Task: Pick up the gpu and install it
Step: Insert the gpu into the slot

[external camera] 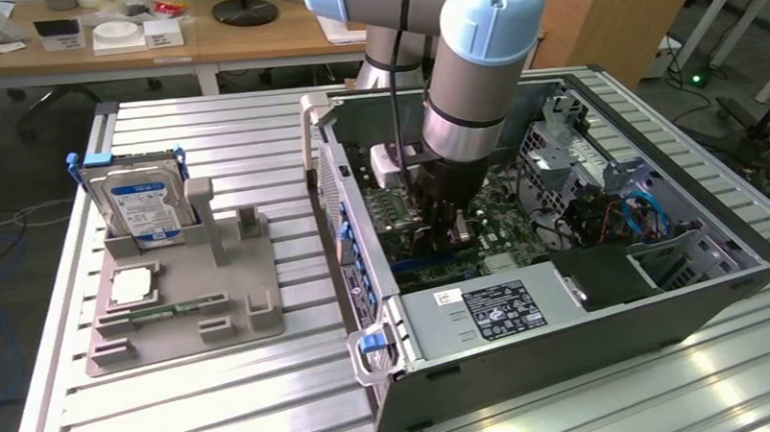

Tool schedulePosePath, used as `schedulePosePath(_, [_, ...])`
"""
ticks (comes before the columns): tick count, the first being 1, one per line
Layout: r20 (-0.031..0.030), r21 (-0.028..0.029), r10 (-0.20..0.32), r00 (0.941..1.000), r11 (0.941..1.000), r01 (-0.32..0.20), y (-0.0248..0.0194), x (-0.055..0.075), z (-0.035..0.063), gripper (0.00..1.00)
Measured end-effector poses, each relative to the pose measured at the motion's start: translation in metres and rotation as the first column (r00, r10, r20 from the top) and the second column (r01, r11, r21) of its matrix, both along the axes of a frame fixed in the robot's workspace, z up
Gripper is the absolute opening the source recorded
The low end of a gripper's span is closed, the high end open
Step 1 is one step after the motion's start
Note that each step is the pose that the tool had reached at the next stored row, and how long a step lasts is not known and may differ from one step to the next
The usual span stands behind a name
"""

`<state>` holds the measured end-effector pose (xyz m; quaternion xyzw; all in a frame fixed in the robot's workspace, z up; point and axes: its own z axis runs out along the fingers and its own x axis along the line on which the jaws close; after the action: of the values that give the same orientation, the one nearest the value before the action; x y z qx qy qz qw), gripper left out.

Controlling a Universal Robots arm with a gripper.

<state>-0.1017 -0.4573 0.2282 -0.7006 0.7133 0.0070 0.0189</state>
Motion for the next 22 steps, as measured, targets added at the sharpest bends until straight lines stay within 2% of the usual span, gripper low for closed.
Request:
schedulePosePath(19, [0.0003,0.0002,0.0,1.0,1.0,0.0,0.0001,-0.0013,-0.003,0.27])
schedulePosePath(22, [0.0021,0.0013,0.0,1.0,1.0,0.0,0.0002,-0.0026,-0.0019,0.27])
